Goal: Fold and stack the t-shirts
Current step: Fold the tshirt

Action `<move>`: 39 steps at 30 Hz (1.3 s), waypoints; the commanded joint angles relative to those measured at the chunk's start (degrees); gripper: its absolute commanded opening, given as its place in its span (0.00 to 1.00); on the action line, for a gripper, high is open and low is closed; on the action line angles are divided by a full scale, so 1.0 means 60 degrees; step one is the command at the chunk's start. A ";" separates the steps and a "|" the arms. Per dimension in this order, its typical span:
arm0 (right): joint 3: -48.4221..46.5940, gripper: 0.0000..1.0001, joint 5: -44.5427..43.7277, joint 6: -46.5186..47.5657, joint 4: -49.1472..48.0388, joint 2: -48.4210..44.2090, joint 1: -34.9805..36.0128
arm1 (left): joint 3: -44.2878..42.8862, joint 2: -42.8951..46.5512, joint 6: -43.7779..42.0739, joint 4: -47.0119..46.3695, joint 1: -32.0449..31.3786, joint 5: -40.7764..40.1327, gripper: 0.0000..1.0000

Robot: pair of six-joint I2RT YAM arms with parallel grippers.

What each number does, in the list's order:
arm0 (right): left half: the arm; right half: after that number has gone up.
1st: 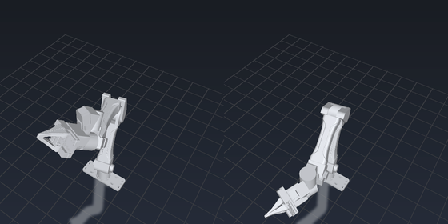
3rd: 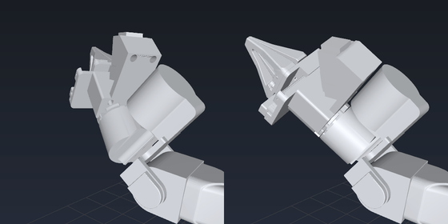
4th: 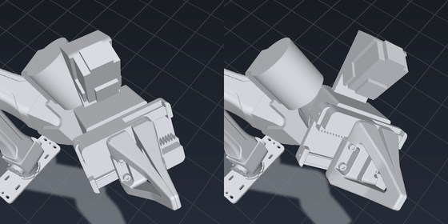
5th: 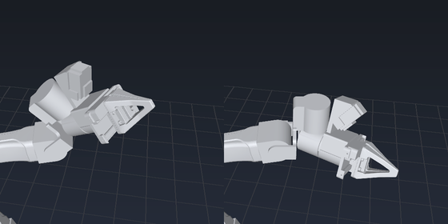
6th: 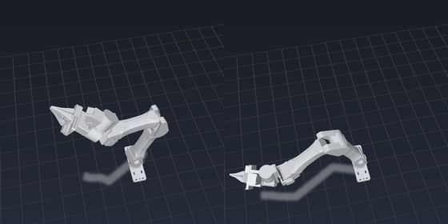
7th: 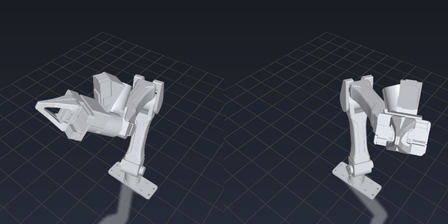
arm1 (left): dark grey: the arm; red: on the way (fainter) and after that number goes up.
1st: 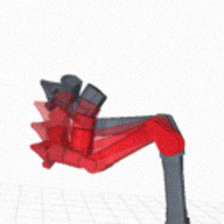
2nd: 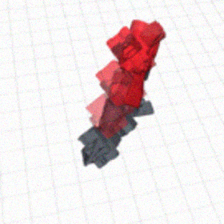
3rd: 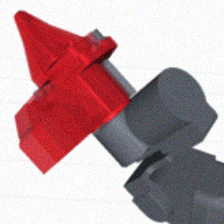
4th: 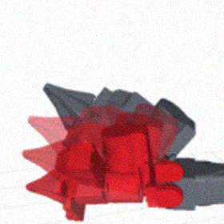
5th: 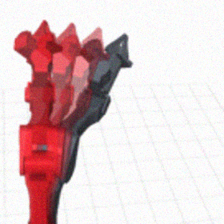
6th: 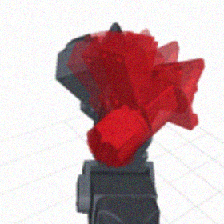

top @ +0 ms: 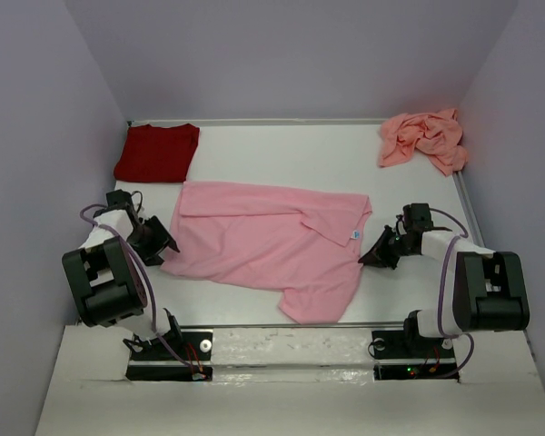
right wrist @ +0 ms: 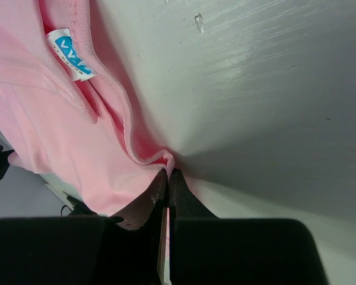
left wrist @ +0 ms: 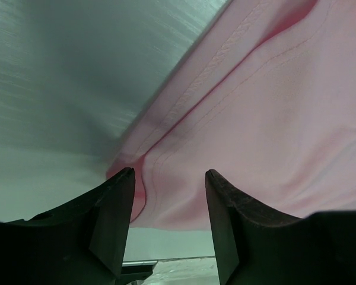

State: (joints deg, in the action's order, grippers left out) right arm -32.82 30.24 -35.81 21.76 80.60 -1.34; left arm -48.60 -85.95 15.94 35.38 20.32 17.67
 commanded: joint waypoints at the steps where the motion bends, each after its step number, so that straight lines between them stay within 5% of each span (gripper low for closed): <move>1: -0.0170 0.00 -0.0089 0.0051 -0.0287 -0.0220 0.0092 | 0.0014 -0.0117 -0.0094 0.0022 -0.0002 0.0393 0.59; 5: -0.0155 0.00 -0.0103 0.0007 -0.0287 -0.0205 0.0092 | 0.0146 -0.0235 -0.0123 0.0110 0.0012 0.0673 0.51; 14: -0.0082 0.00 -0.0147 0.0007 -0.0316 -0.0206 0.0092 | 0.0190 0.0014 -0.0079 0.0300 0.0012 0.0732 0.00; 39: -0.2059 0.00 -0.1494 0.0021 0.0547 0.1362 0.0092 | 0.1478 0.2460 0.1107 0.0858 0.0012 0.0790 0.00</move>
State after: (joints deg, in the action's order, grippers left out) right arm -41.58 24.73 -35.99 23.24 87.88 -1.34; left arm -42.28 -73.34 20.21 39.09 20.34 21.61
